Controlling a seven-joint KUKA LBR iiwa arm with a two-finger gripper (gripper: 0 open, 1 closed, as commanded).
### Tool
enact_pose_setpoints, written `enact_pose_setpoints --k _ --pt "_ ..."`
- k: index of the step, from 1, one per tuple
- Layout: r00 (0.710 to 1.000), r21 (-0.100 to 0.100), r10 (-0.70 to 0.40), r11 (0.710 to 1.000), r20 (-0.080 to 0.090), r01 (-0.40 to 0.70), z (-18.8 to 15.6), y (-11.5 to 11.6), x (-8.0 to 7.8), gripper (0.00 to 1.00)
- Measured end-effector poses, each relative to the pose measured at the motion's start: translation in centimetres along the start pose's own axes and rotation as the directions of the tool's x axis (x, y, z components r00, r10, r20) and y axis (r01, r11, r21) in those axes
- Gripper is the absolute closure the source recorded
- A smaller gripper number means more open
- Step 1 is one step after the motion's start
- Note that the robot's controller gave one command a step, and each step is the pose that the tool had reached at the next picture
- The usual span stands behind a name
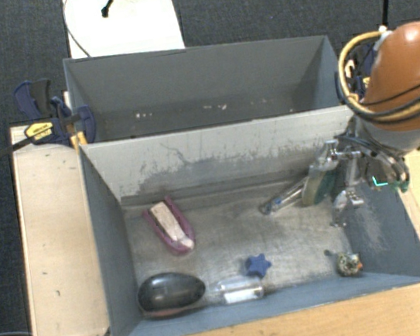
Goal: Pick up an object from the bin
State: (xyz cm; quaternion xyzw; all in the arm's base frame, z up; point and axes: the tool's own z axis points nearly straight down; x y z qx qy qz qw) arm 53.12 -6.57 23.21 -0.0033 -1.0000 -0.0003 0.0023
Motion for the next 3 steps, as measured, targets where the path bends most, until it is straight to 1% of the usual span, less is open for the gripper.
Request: enact_pose_setpoints --k 1,2,3 --pt "1.000 0.000 0.018 1.000 0.006 -0.018 16.0 0.2 -6.1 0.00" --pt "1.000 0.001 0.013 1.000 0.010 -0.013 15.6 0.1 -6.1 1.00" --pt "0.886 0.007 -0.464 0.886 0.011 0.464 1.1 -2.4 -6.2 1.00"
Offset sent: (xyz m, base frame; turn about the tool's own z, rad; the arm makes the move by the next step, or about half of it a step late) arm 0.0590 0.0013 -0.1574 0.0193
